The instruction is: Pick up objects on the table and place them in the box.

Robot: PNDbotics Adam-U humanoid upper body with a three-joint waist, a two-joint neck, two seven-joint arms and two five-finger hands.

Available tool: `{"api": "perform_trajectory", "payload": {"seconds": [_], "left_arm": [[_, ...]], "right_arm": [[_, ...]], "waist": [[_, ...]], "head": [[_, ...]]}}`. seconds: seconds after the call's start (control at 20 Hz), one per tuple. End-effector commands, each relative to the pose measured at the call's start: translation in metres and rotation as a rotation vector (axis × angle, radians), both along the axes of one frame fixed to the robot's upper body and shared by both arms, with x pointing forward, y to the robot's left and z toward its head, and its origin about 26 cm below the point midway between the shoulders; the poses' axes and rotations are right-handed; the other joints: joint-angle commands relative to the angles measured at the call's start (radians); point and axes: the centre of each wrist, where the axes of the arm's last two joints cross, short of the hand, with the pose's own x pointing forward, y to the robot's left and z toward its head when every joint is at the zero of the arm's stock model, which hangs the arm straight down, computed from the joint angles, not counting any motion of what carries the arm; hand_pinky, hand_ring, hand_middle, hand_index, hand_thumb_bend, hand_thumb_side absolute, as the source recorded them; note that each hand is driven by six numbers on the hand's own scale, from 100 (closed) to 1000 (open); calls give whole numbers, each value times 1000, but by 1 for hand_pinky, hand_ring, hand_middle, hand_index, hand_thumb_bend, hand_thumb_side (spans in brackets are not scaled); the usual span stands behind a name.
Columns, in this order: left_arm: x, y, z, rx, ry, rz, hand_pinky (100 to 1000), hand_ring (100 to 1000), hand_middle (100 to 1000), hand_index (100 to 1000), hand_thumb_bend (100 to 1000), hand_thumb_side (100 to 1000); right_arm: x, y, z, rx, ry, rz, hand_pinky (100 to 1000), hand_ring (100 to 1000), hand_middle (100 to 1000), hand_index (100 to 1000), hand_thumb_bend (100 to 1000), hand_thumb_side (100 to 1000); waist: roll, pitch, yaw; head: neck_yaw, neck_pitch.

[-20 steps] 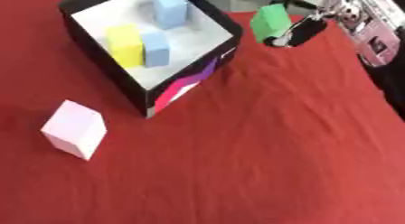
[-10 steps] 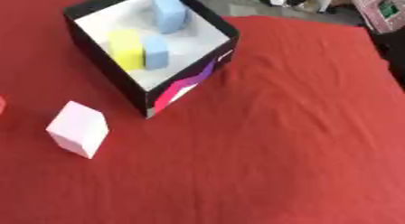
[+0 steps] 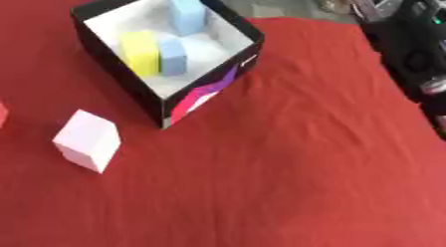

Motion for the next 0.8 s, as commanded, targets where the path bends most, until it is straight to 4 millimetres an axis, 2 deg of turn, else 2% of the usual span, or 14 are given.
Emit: {"api": "perform_trajectory", "payload": {"seconds": [0.05, 0.45, 0.8], "left_arm": [[-2, -5, 11, 12, -35, -25, 850, 738, 802, 760, 238, 749], [0, -13, 16, 8, -44, -63, 850, 740, 803, 761, 240, 744], [1, -14, 16, 12, -37, -72, 848, 740, 802, 752, 241, 751]], "right_arm": [[3, 13, 7, 10, -34, 7, 894, 673, 570, 622, 411, 100], [17, 50, -19, -14, 16, 49, 894, 679, 575, 627, 417, 101], [23, 76, -40, -110, 78, 112, 889, 687, 578, 637, 422, 153]], "waist": [[5, -21, 6], [1, -17, 31], [-1, -14, 38]], "head": [[-15, -11], [-34, -11], [-38, -8]]}}
